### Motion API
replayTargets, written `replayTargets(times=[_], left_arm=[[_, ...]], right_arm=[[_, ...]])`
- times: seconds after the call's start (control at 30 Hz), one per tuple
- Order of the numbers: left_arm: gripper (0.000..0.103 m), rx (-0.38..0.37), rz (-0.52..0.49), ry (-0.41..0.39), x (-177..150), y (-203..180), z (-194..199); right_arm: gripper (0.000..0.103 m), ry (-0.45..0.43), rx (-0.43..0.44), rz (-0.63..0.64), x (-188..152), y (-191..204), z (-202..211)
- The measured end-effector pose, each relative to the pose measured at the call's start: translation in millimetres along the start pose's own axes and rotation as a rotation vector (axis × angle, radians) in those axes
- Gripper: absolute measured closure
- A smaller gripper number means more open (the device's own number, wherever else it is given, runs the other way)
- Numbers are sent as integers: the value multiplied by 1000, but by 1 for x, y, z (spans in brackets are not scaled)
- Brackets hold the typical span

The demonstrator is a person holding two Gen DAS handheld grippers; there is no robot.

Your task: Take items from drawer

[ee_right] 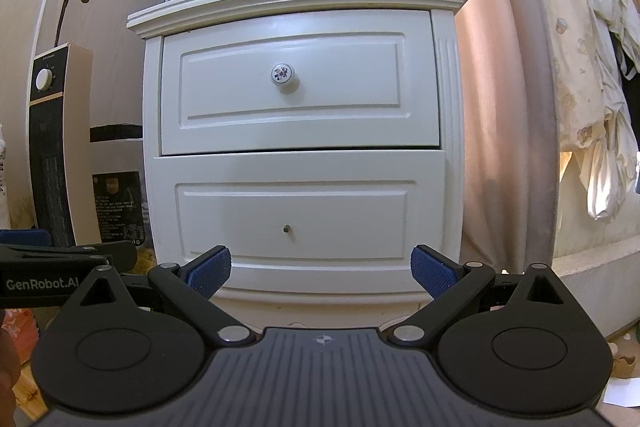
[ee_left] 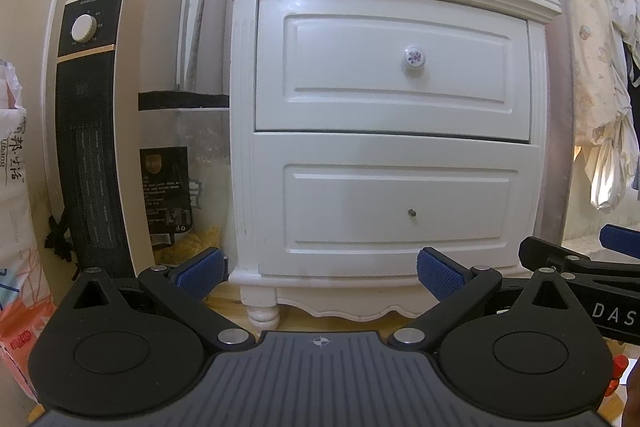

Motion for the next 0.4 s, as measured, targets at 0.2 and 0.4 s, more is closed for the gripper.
replayTargets(times=[0.2, 0.4], left_arm=[[0, -3, 4, 0, 0, 0, 1], [0, -4, 2, 1, 0, -1, 1]], right_arm=[[0, -2, -1, 4, 0, 0, 1], [0, -3, -3, 6, 1, 0, 2]])
Point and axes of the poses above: each gripper's, at about its wrist camera, not at the fingertips, and z roughly against the way its jaws point, y to its left, x to its top, the point moved 6 cm from there along -z, roughly the way its jaws point, and after that the axes turned 9 degrees about x, right-handed, at the moved point
